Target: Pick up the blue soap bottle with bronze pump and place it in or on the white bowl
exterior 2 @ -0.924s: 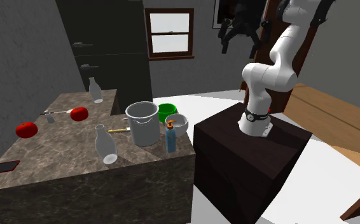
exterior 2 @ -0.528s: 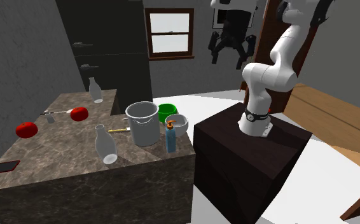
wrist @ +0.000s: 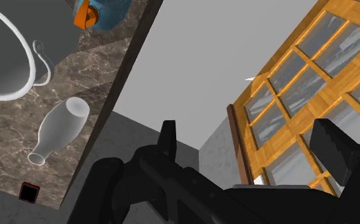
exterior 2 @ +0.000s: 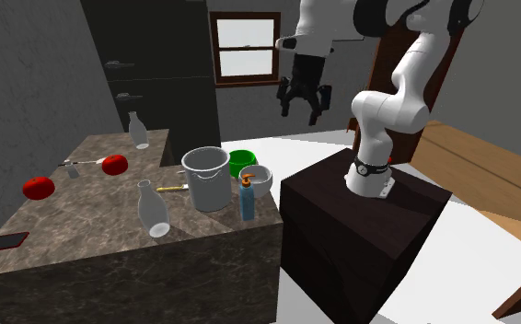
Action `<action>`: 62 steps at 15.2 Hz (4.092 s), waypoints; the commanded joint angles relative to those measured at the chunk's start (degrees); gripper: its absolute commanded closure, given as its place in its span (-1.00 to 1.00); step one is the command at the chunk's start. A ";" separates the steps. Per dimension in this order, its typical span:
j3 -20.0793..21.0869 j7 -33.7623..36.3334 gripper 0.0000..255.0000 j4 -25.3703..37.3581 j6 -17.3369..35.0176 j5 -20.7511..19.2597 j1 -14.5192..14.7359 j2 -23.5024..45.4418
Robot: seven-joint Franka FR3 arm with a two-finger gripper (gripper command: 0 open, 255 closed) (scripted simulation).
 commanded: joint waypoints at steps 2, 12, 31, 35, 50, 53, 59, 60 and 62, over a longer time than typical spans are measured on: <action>-2.62 -2.20 -1.00 -3.28 4.64 -1.08 -1.34 1.67; -12.10 -10.38 -1.00 -7.10 20.90 -2.35 -4.14 15.50; -20.08 -43.38 -1.00 3.02 41.22 28.27 -7.11 53.69; -17.47 -46.60 -1.00 3.93 43.29 32.71 -8.75 57.21; -16.32 -47.79 1.00 4.34 44.09 34.30 -9.53 58.57; -16.32 -47.79 1.00 4.34 44.09 34.31 -9.53 58.57; -19.69 -43.56 1.00 3.44 41.41 28.94 -7.10 54.39; -20.31 -42.70 1.00 3.30 40.85 27.82 -6.68 53.55; -21.46 -40.96 1.00 3.09 39.72 25.56 -5.90 51.86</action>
